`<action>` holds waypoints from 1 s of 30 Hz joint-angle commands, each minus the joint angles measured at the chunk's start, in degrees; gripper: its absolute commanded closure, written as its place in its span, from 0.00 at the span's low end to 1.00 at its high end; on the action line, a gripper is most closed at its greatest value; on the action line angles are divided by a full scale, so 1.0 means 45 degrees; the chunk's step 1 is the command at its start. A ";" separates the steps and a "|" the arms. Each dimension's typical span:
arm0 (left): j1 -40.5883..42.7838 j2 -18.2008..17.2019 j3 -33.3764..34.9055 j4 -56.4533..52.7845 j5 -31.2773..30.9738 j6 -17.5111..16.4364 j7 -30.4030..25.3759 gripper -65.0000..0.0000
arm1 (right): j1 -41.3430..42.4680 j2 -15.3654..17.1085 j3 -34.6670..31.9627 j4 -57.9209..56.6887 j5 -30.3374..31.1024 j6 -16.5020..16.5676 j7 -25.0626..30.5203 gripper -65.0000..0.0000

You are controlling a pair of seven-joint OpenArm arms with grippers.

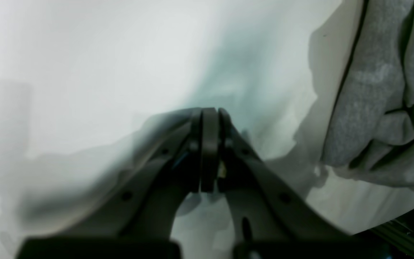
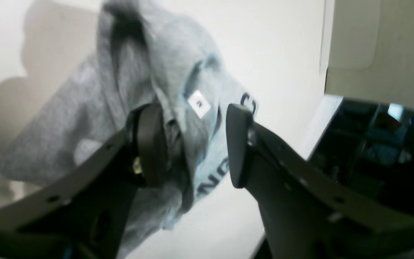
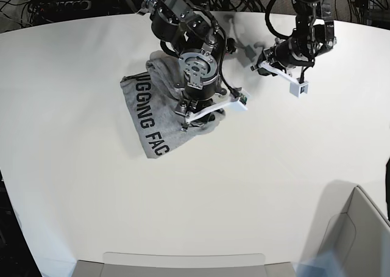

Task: Fold the T-shirt properly
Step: 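Press the folded grey shirt bundle flat with the right gripper, then withdraw the right gripper and grasp the bundle's folded edge with the left gripper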

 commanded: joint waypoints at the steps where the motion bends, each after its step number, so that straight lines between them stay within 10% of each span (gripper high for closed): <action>1: -0.0057 -0.0144 -0.0093 0.0189 -0.0095 -0.0044 -0.0104 1.00 | 0.0129 -0.0144 -0.0066 0.0666 0.0177 0.0052 0.0212 0.59; 9: -0.0077 -0.0085 -0.0015 0.0170 -0.0075 -0.0024 -0.0143 1.00 | 0.0618 -0.0183 0.0970 0.2073 0.5061 0.0052 0.1306 0.59; 18: -0.0760 -0.0183 0.0142 0.2670 -0.0114 -0.0083 -0.0143 1.00 | 0.1594 -0.0066 0.7886 0.3010 0.6037 -0.0045 0.1306 0.80; 21: -0.1600 -0.0476 0.1607 0.3491 -0.0114 -0.0493 -0.0026 1.00 | 0.1594 0.0013 0.9917 0.3010 0.6135 0.0013 0.1287 0.98; 26: -0.2616 -0.0691 0.4596 0.3569 -0.0056 -0.0552 -0.0143 1.00 | 0.0872 0.0560 1.1597 0.2913 0.6330 0.0052 0.1267 1.00; 30: -0.2695 -0.0456 0.4987 0.3589 -0.0075 0.1148 -0.0514 0.93 | -0.0183 0.1497 1.2477 0.2893 0.8030 0.0052 0.1267 0.96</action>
